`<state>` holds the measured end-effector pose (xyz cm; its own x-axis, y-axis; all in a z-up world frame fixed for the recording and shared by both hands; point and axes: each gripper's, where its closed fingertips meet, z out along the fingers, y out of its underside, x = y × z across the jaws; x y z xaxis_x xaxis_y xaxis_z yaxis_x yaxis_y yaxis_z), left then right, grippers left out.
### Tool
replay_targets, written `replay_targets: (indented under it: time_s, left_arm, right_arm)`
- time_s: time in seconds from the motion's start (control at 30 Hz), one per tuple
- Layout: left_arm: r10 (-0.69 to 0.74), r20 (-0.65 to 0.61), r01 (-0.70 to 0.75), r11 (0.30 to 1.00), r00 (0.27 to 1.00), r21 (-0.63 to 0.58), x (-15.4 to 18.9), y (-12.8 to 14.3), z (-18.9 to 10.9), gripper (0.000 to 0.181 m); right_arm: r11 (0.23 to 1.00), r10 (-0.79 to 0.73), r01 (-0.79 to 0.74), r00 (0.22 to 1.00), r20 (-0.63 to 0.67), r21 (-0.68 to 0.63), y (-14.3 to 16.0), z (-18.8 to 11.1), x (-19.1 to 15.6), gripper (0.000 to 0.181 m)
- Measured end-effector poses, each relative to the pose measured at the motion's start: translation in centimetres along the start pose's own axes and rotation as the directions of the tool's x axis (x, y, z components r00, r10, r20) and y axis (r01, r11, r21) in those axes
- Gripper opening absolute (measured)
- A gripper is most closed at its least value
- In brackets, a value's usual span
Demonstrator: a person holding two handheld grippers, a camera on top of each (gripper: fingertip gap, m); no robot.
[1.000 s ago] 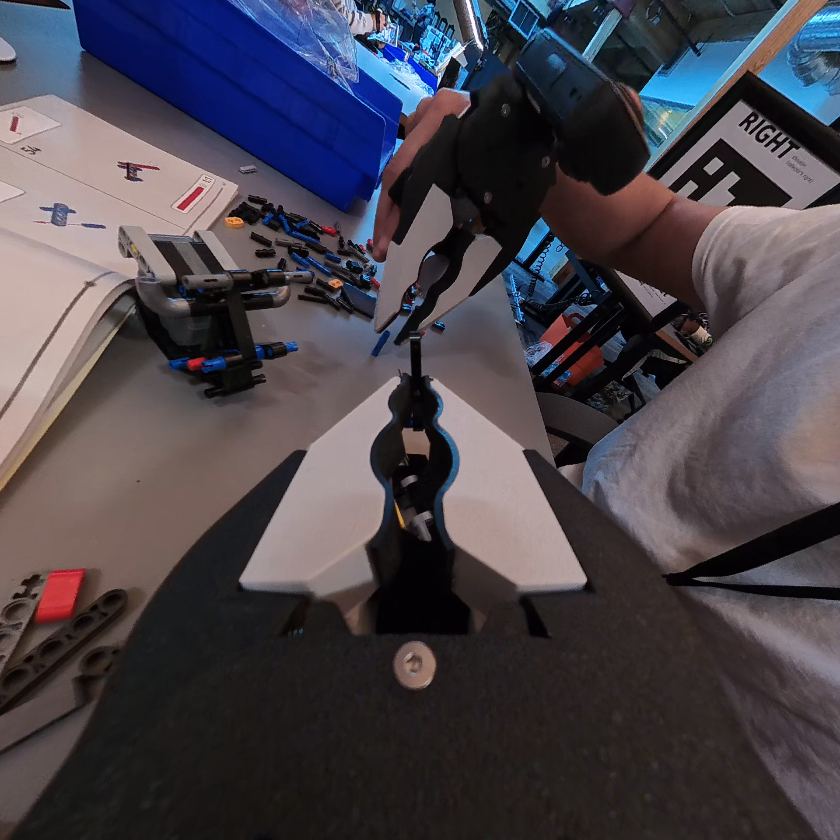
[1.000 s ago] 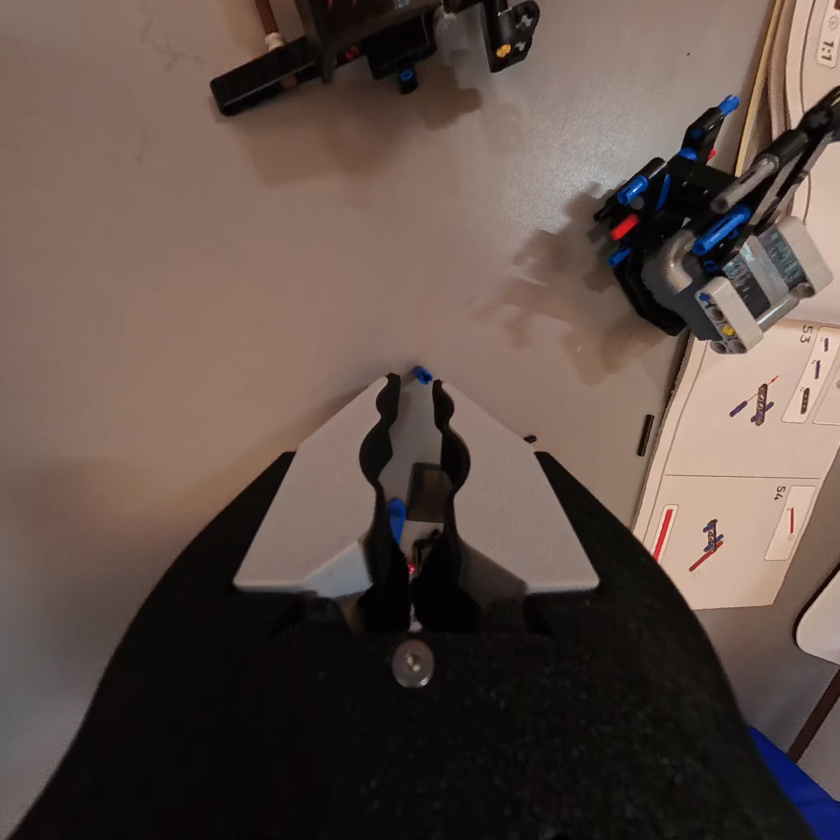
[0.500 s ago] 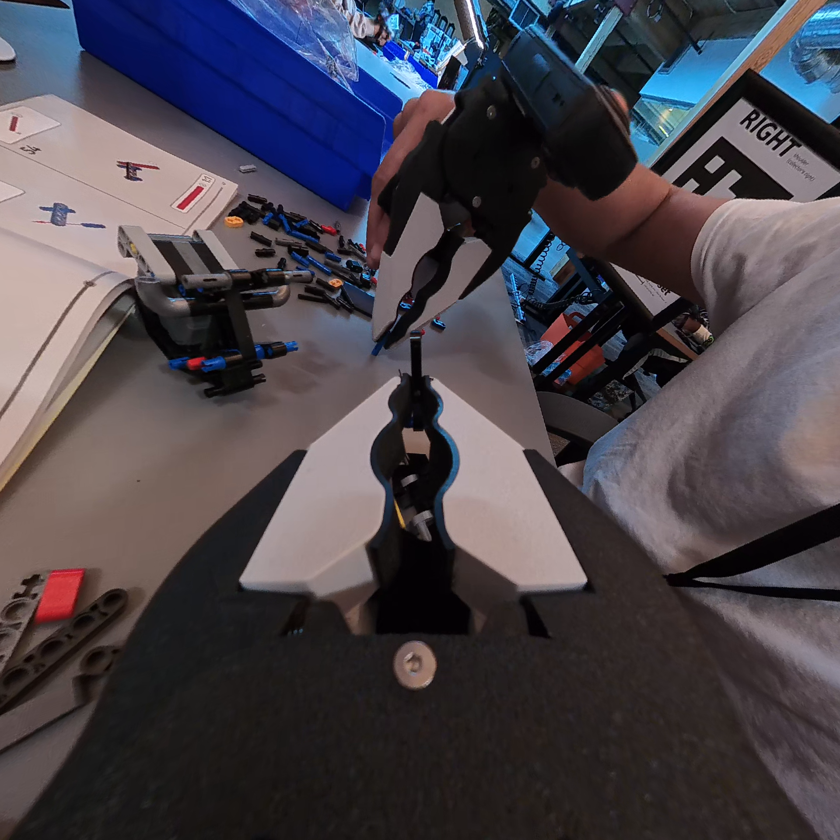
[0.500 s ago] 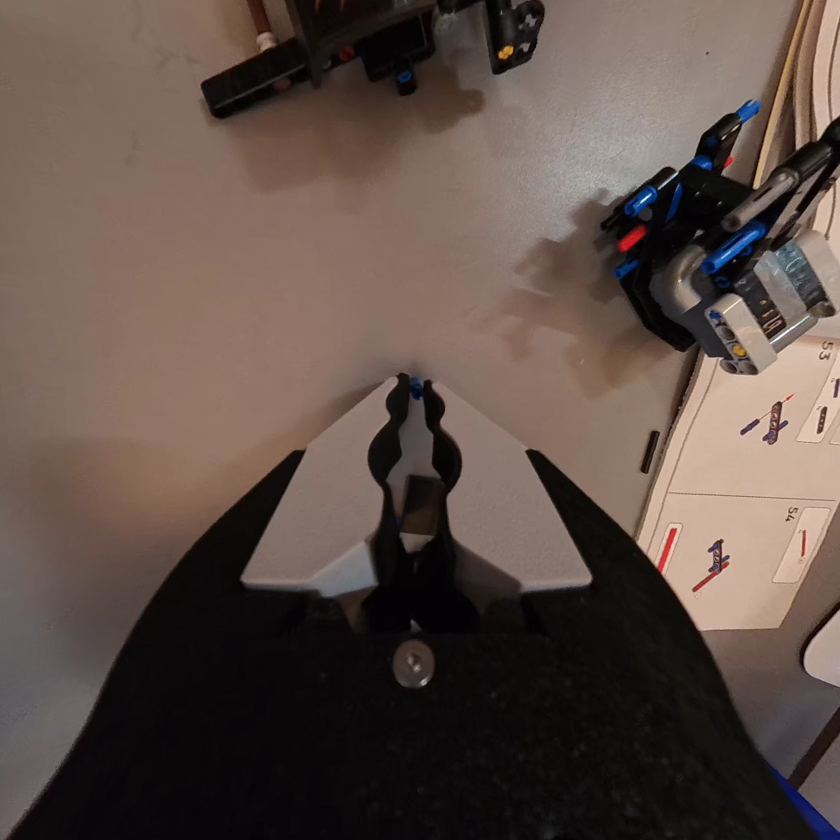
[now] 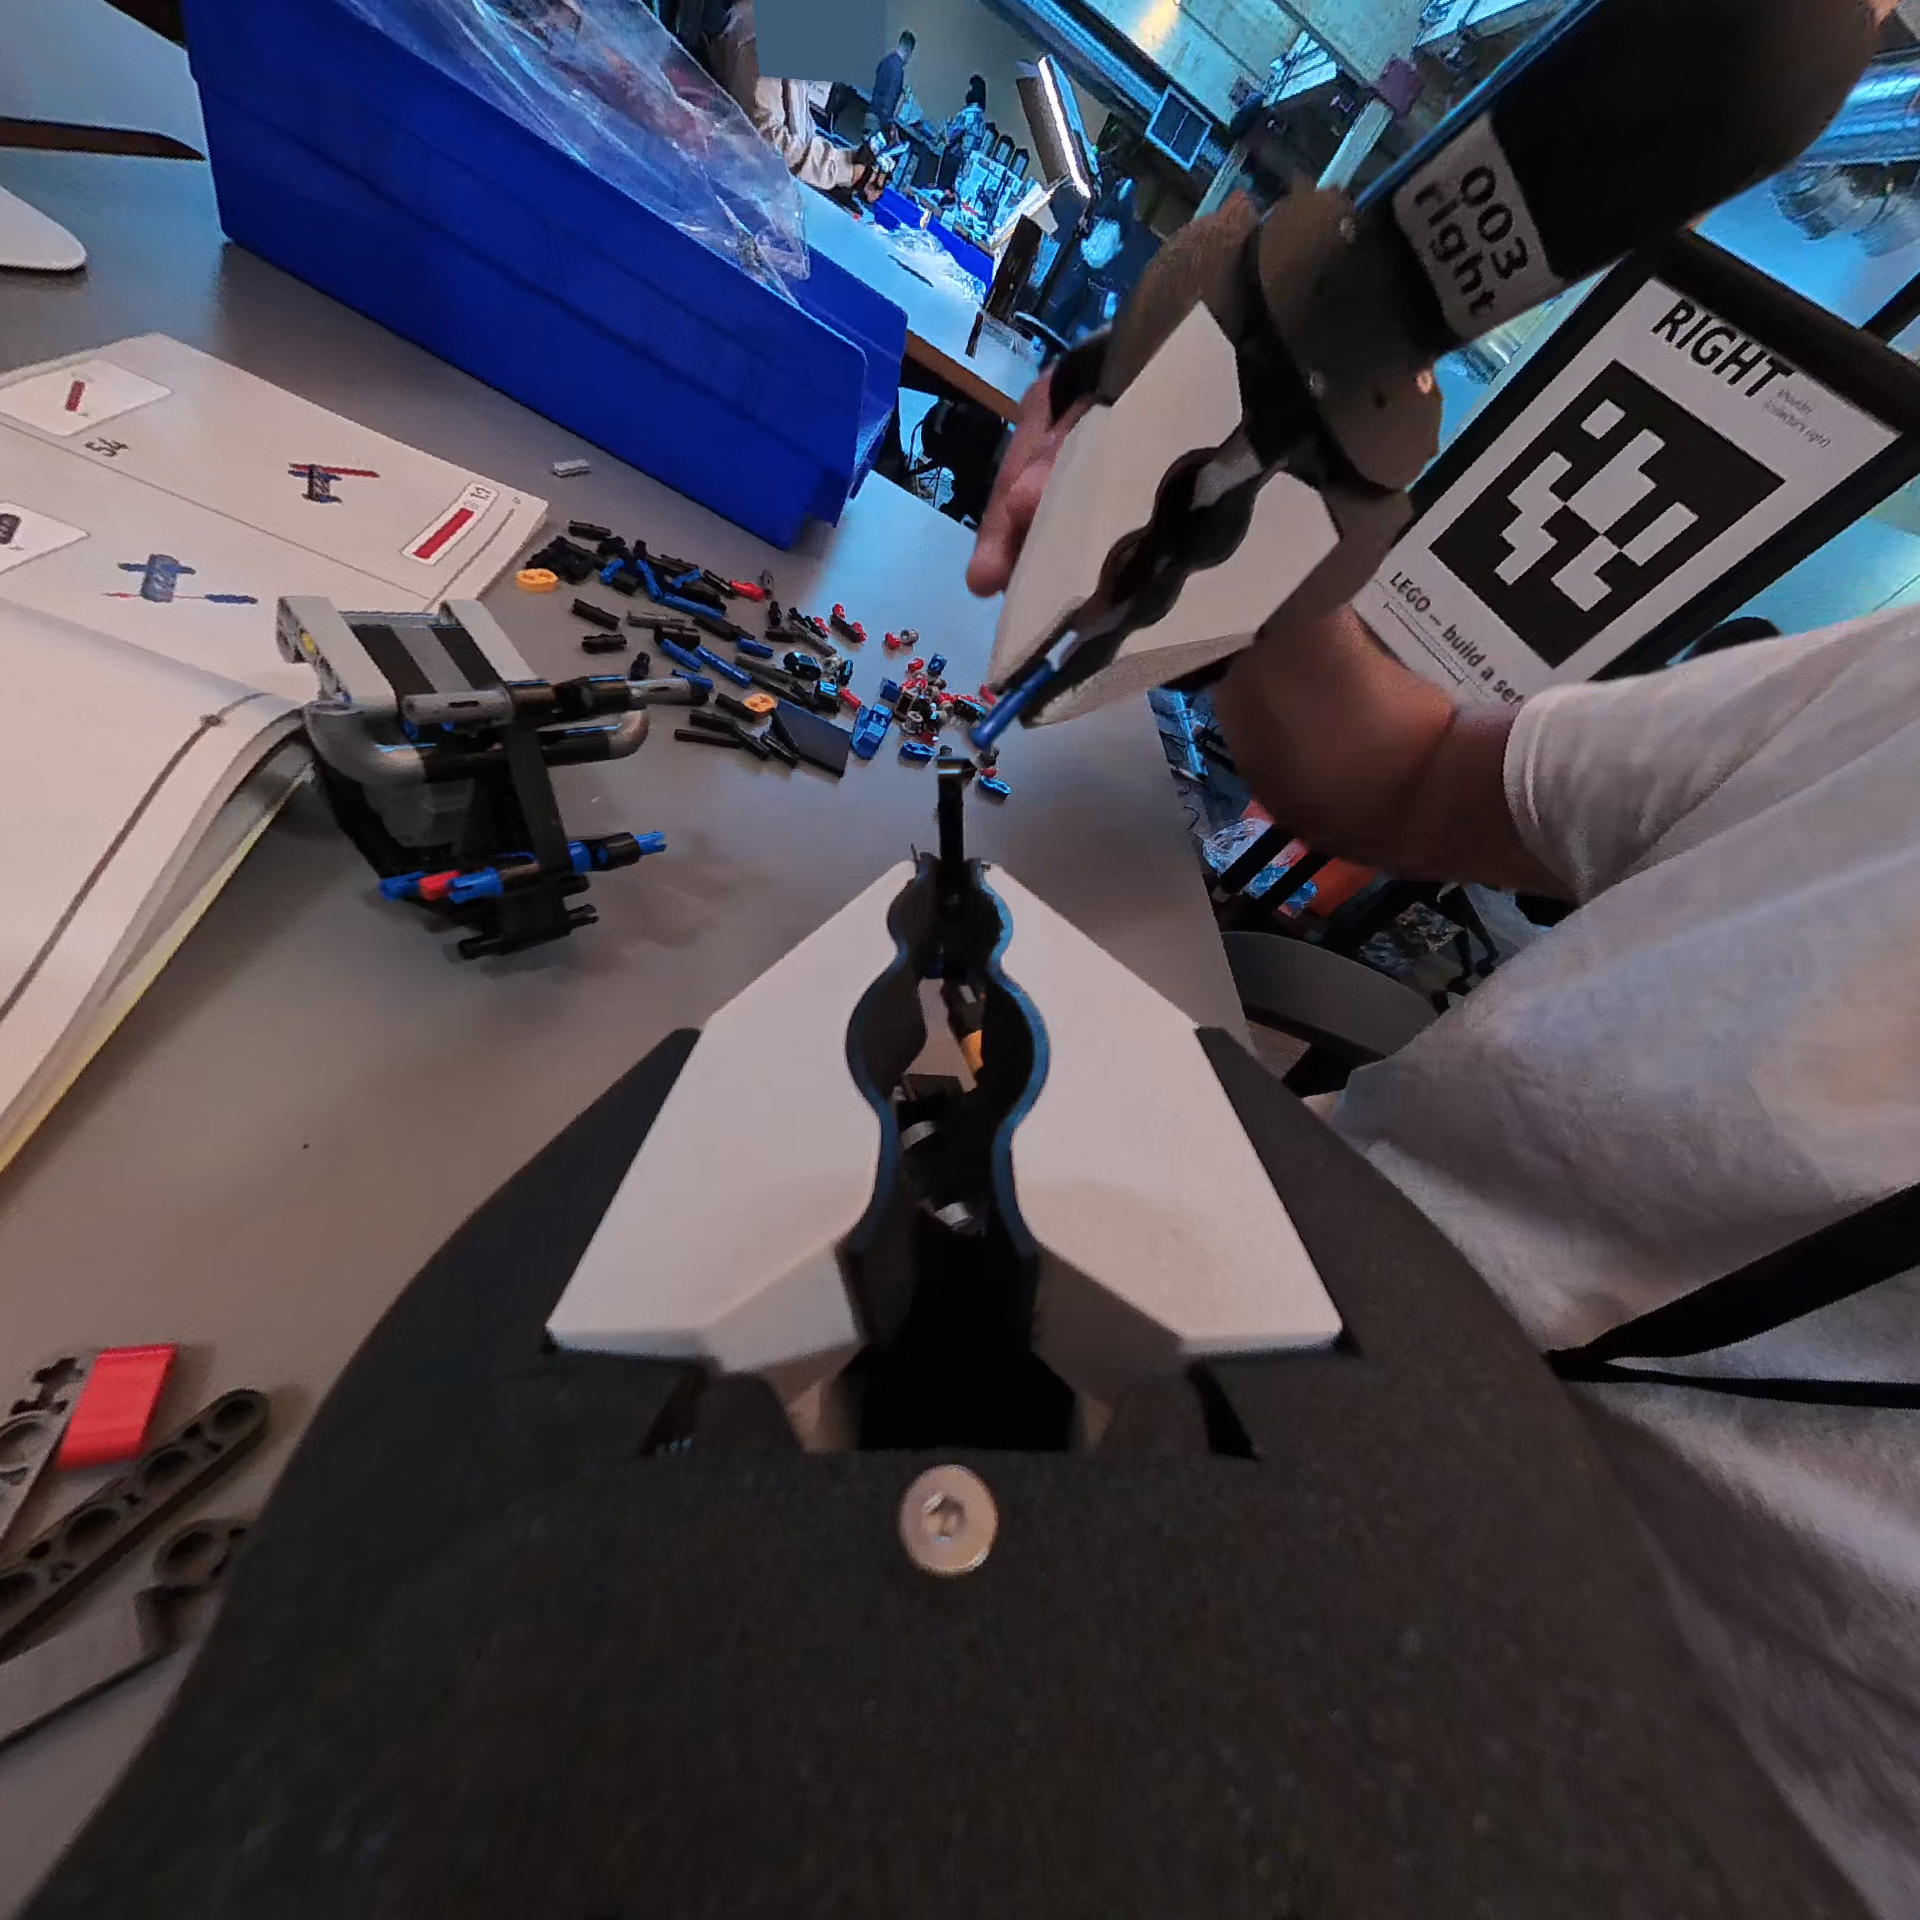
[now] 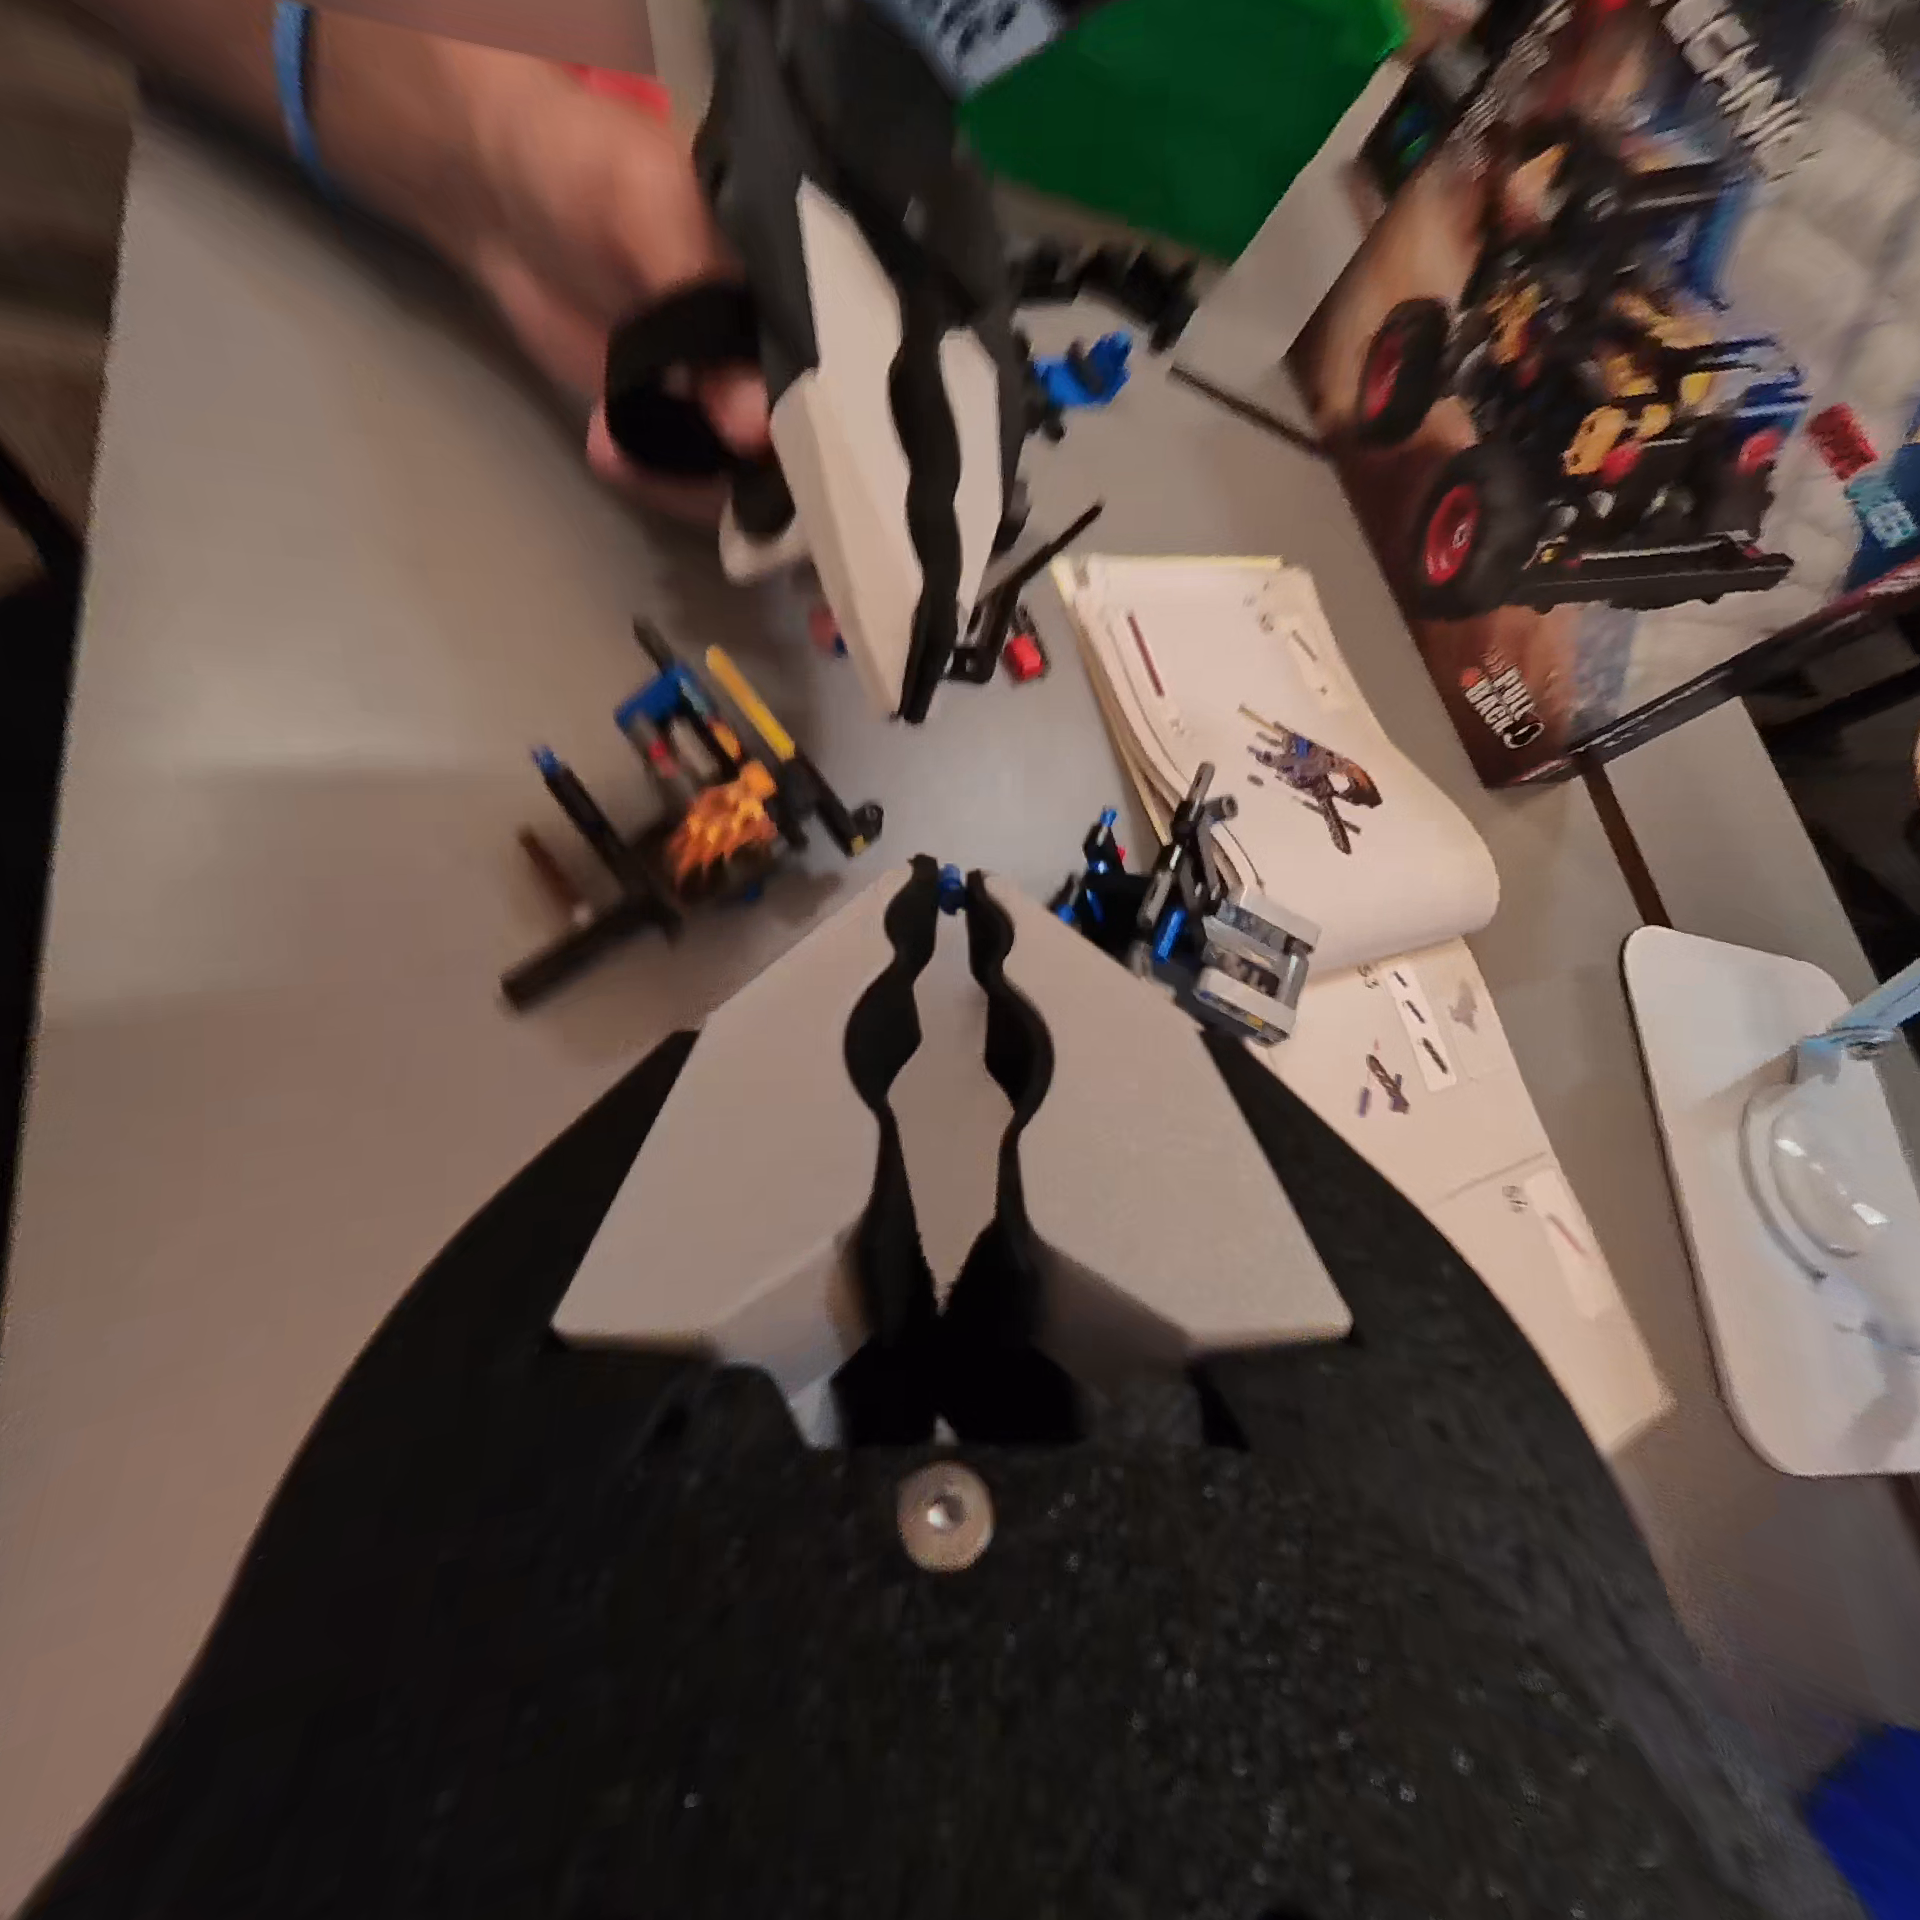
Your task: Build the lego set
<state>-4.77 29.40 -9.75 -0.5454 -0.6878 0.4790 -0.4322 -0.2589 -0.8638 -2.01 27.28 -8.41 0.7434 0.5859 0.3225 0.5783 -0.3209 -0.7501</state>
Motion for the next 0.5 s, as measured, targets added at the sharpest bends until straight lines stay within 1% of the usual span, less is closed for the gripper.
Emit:
replay_targets:
  time_s: [0.03, 0.07, 0.13, 0.17, 0.23, 0.27, 0.33, 0.4, 0.47, 0.5]
  left_arm:
    - [0.002, 0.001, -0.002, 1.0, 1.0, 0.005, 0.1, -0.1, 0.0, 0.001]
    - [0.003, 0.006, -0.003, 1.0, 1.0, 0.011, 0.1, -0.1, 0.0, 0.001]
    - [0.002, 0.02, -0.003, 1.0, 1.0, 0.026, 0.0, -0.3, 0.0, 0.001]
    - [-0.001, 0.026, 0.0, 0.999, 1.0, 0.041, -0.1, -0.5, 0.0, 0.001]
    - [-0.018, 0.034, 0.015, 0.997, 0.999, 0.08, -0.1, -1.0, -0.3, 0.002]
    - [-0.031, 0.032, 0.028, 0.994, 0.999, 0.102, -0.1, -1.3, -0.4, 0.001]
    - [-0.055, 0.028, 0.05, 0.988, 0.998, 0.147, 0.1, -2.0, -0.7, 0.001]
    - [-0.037, 0.054, 0.027, 0.986, 0.998, 0.164, 0.0, -2.2, -0.8, 0.002]
    - [-0.007, 0.081, -0.006, 0.987, 0.997, 0.161, 0.1, -2.2, -0.8, 0.001]
    - [-0.002, 0.089, -0.013, 0.986, 0.996, 0.166, 0.1, -2.3, -0.8, 0.001]
  right_arm:
    - [0.997, 0.059, -0.059, 0.998, -0.014, 0.052, -0.6, 0.0, -0.1, 0.004]
    - [0.986, 0.123, -0.118, 0.992, -0.039, 0.12, -1.4, 0.0, 0.2, 0.004]
    - [0.93, 0.27, -0.243, 0.961, -0.065, 0.275, -3.3, -0.1, 0.6, 0.004]
    - [0.903, 0.315, -0.267, 0.944, -0.097, 0.336, -4.0, 0.0, 0.8, 0.004]
    - [0.907, 0.333, -0.238, 0.91, -0.246, 0.347, -4.0, 0.6, 1.3, 0.004]
    - [0.906, 0.329, -0.212, 0.897, -0.294, 0.368, -4.4, 0.9, 1.2, 0.004]
    - [0.923, 0.31, -0.182, 0.874, -0.376, 0.338, -4.6, 2.1, 0.9, 0.004]
    - [0.936, 0.276, -0.117, 0.83, -0.485, 0.332, -4.9, 2.2, 1.0, 0.004]
    - [0.932, 0.283, -0.11, 0.813, -0.508, 0.344, -5.4, 2.3, 0.8, 0.004]
    - [0.94, 0.27, -0.108, 0.815, -0.512, 0.324, -5.3, 2.6, 0.6, 0.004]
